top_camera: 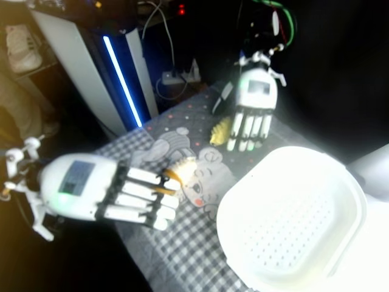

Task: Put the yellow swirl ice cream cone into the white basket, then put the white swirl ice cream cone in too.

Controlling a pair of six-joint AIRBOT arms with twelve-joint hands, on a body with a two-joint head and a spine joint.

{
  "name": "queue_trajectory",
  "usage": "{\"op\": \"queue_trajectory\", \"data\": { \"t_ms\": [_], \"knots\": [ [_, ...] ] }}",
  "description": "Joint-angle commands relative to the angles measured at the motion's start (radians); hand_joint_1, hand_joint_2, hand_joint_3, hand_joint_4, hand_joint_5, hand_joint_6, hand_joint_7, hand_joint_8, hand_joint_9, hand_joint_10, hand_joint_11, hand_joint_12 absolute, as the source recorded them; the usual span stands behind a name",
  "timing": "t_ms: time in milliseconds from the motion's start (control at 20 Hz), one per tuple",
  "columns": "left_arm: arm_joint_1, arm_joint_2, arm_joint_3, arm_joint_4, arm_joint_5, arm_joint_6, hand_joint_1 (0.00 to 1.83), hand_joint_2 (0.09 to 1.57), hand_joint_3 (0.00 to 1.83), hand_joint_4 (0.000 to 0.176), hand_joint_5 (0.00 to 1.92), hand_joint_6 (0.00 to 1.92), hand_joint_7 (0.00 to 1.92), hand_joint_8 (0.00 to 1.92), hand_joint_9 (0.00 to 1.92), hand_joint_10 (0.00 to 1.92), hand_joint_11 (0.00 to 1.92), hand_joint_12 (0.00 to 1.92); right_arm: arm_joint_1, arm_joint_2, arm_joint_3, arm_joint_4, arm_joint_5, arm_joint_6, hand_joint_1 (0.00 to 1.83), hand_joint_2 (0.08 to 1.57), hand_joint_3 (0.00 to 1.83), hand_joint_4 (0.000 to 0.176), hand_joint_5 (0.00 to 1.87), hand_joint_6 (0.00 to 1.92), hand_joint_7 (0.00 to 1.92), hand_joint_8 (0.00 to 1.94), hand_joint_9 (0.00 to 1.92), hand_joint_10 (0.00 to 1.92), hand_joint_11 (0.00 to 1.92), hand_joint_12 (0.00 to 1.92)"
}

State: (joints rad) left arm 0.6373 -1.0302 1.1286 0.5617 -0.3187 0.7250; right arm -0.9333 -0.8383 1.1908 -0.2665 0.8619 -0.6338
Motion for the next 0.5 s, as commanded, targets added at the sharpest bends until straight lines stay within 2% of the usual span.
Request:
{"op": "queue_trajectory", "data": {
  "t_ms": [0,50,100,150,200,250,300,350,400,450],
  "knots": [
    [-0.019,-0.005,0.011,-0.015,-0.066,-0.003,1.22,1.08,0.00,0.000,1.01,0.43,0.94,1.05,0.99,1.08,0.81,1.57,0.012,0.003,0.006,0.036,0.106,-0.004,0.67,1.15,0.00,0.090,0.41,0.00,0.38,0.00,0.36,0.01,0.01,0.88],
    [-0.024,-0.005,0.014,-0.018,-0.071,-0.003,1.26,1.12,0.00,0.000,1.04,0.58,0.94,1.26,1.02,1.30,0.93,1.58,0.012,0.003,0.007,0.036,0.106,-0.004,0.65,1.16,0.00,0.092,0.40,0.00,0.37,0.00,0.35,0.00,0.02,0.84],
    [-0.036,-0.002,0.019,-0.019,-0.075,-0.003,1.21,1.08,0.00,0.000,1.08,0.74,0.93,1.27,1.01,1.48,1.01,1.66,0.012,0.003,0.008,0.036,0.106,-0.004,0.69,1.15,0.00,0.096,0.41,0.00,0.37,0.00,0.36,0.00,0.01,0.83],
    [-0.053,0.005,0.022,-0.018,-0.080,-0.003,1.25,1.12,0.00,0.000,1.09,0.57,0.90,1.36,0.97,1.49,0.99,1.68,0.012,0.003,0.008,0.036,0.106,-0.004,0.70,1.15,0.00,0.098,0.42,0.00,0.38,0.00,0.36,0.00,0.01,0.83],
    [-0.065,0.011,0.024,-0.018,-0.087,-0.003,1.19,1.10,0.00,0.000,1.04,0.83,0.87,1.43,0.95,1.61,0.99,1.76,0.012,0.003,0.008,0.036,0.106,-0.004,0.70,1.15,0.00,0.098,0.42,0.00,0.38,0.00,0.38,0.01,0.03,0.84],
    [-0.087,0.019,0.027,-0.018,-0.097,-0.001,1.19,1.07,0.00,0.000,1.08,0.79,0.91,1.44,1.00,1.67,1.07,1.78,0.012,0.003,0.008,0.036,0.106,-0.004,0.70,1.15,0.00,0.105,0.41,0.00,0.38,0.00,0.38,0.01,0.04,0.84],
    [-0.118,0.027,0.030,-0.019,-0.111,-0.001,1.19,1.07,0.00,0.000,1.07,0.82,0.90,1.51,1.01,1.74,1.10,1.82,0.012,0.003,0.008,0.036,0.106,-0.004,0.72,1.15,0.00,0.097,0.41,0.00,0.37,0.00,0.38,0.01,0.03,0.84],
    [-0.139,0.032,0.033,-0.019,-0.121,-0.001,1.18,1.09,0.00,0.000,1.05,0.86,0.83,1.52,0.93,1.78,0.95,1.86,0.012,0.003,0.008,0.036,0.106,-0.004,0.77,1.13,0.00,0.085,0.41,0.00,0.38,0.00,0.40,0.01,0.05,0.85],
    [-0.167,0.037,0.037,-0.020,-0.139,0.000,1.18,1.09,0.00,0.000,1.05,0.86,0.83,1.52,0.93,1.78,0.95,1.86,0.012,0.003,0.009,0.036,0.106,-0.004,0.77,1.13,0.00,0.085,0.41,0.00,0.38,0.00,0.40,0.01,0.05,0.85],
    [-0.200,0.041,0.040,-0.037,-0.163,0.012,1.19,1.06,0.00,0.000,1.11,0.75,0.85,1.52,0.95,1.81,0.97,1.91,0.012,0.003,0.009,0.036,0.106,-0.004,0.80,1.12,0.00,0.092,0.42,0.00,0.39,0.00,0.40,0.01,0.04,0.84]
  ]
}}
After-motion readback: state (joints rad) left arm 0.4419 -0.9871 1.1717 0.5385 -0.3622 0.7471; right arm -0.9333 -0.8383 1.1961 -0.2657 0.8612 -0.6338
